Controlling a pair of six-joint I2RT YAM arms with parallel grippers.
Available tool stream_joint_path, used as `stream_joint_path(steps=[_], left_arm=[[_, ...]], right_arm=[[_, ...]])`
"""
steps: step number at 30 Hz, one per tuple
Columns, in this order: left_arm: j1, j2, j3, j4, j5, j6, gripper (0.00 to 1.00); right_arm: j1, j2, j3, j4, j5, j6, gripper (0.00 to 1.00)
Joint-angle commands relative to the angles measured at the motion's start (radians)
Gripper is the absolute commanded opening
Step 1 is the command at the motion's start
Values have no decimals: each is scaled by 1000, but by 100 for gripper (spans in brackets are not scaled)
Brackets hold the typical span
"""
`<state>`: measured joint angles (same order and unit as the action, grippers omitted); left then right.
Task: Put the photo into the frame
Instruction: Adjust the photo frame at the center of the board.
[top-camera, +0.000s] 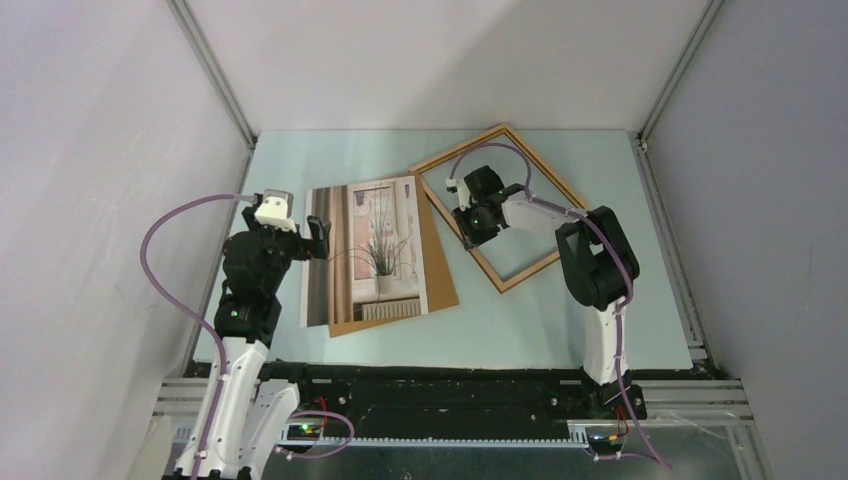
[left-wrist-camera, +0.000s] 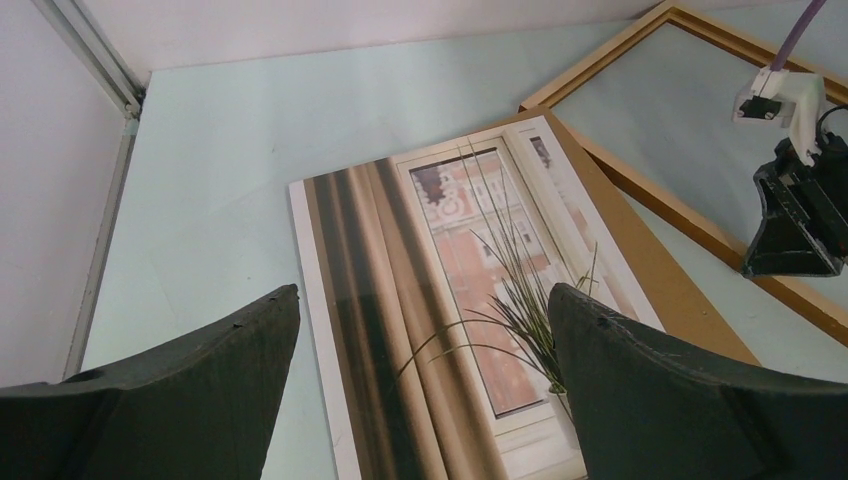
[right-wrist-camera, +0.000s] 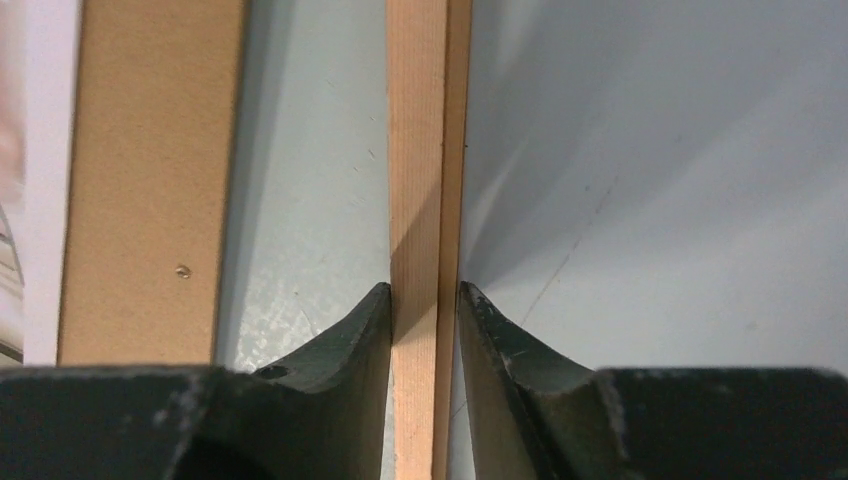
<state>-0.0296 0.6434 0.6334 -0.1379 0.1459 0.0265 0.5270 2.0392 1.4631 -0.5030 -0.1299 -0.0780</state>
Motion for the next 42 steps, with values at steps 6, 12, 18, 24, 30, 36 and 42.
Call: stream_joint_path(steps=[6, 12, 18, 24, 30, 36, 42], left_arm=[[8, -9, 1, 32, 16, -1, 98], [8, -2, 3, 31, 13, 0, 98], [8, -7, 3, 31, 6, 1, 98], [8, 4, 4, 30, 5, 1, 98], [9, 10, 0, 30, 0, 7, 98], [9, 24, 2, 29, -8, 11, 98], [8, 25, 2, 30, -26, 18, 98]], right_arm=[[-117, -104, -147, 24, 20, 133, 29], [-160, -157, -239, 84, 6, 211, 25], [-203, -183, -287, 130, 3, 274, 19], [-245, -207, -333, 163, -14, 330, 18], [-260, -226, -371, 199, -49, 403, 17], [-214, -242, -393, 228, -95, 456, 19], [-149, -272, -439, 274, -129, 524, 29]])
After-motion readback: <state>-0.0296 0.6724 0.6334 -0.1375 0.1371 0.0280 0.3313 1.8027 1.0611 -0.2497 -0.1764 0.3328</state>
